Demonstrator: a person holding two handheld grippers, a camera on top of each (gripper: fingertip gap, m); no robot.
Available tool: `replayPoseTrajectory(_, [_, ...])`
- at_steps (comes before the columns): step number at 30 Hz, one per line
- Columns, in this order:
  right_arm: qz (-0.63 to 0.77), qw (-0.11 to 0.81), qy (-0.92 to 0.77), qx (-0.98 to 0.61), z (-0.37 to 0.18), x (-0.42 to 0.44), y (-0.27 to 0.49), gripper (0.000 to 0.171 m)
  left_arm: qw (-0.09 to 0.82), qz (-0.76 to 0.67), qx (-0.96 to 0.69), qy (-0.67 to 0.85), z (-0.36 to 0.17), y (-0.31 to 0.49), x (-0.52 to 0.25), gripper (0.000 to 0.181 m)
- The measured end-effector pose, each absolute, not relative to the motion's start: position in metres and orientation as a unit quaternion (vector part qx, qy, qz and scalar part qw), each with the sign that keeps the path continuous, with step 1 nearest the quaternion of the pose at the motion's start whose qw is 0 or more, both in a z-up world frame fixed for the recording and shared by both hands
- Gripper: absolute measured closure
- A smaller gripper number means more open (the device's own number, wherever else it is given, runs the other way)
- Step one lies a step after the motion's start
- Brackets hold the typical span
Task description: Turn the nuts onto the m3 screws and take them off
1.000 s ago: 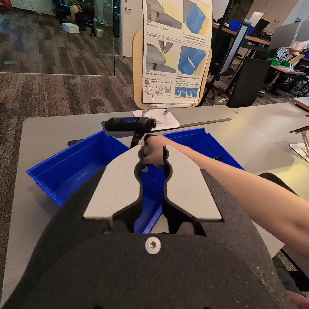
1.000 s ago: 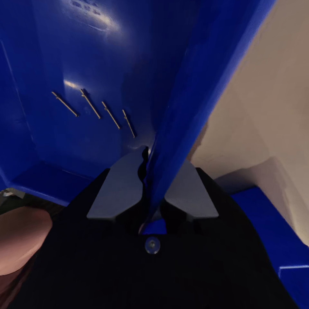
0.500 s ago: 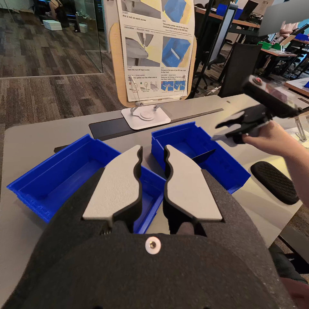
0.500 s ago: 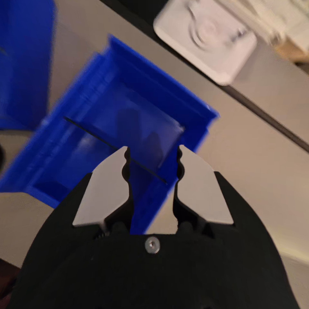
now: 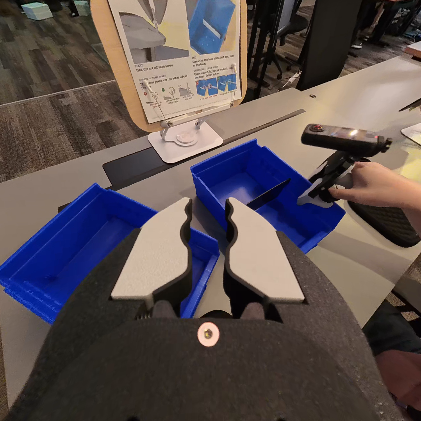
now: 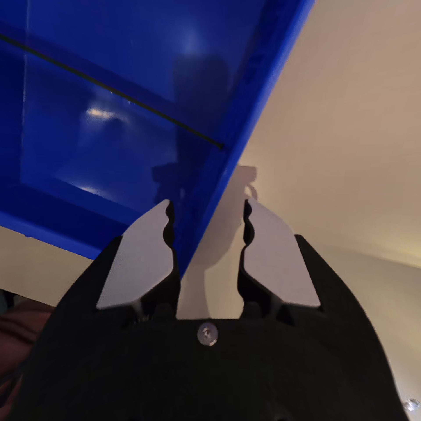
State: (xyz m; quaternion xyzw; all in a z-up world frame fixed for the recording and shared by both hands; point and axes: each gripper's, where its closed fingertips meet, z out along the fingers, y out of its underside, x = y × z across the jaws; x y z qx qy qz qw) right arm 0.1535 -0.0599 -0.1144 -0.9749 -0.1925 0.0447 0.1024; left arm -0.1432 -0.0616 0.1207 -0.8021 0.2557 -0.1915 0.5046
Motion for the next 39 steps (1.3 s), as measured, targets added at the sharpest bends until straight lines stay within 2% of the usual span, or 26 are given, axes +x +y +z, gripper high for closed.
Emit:
replayPoseTrajectory(2, [0.042, 0.072, -0.21, -0.974, -0.123, 0.147, -0.065, 0.127, 0.503, -0.189, -0.802, 0.26, 0.12, -0.062, -0.14, 0.154])
replayPoseTrajectory(3, [0.041, 0.061, -0.218, -0.973, -0.126, 0.145, -0.067, 0.142, 0.503, -0.188, -0.802, 0.262, 0.12, -0.062, -0.139, 0.154])
replayPoseTrajectory(6, [0.016, 0.043, -0.214, -0.976, -0.127, 0.152, -0.063, 0.149, 0.501, -0.189, -0.801, 0.267, 0.119, -0.063, -0.137, 0.154])
replayPoseTrajectory(10, [0.072, 0.023, -0.197, -0.978, -0.127, 0.158, -0.056, 0.161, 0.496, -0.19, -0.803, 0.27, 0.117, -0.062, -0.136, 0.153])
replayPoseTrajectory(22, [0.044, 0.001, -0.131, -0.99, -0.128, 0.28, -0.012, 0.163, 0.487, -0.188, -0.806, 0.28, 0.113, -0.06, -0.129, 0.153])
replayPoseTrajectory(39, [0.056, 0.011, 0.052, -0.997, -0.13, 0.458, -0.033, 0.164, 0.466, -0.156, -0.817, 0.303, 0.099, -0.053, -0.107, 0.153])
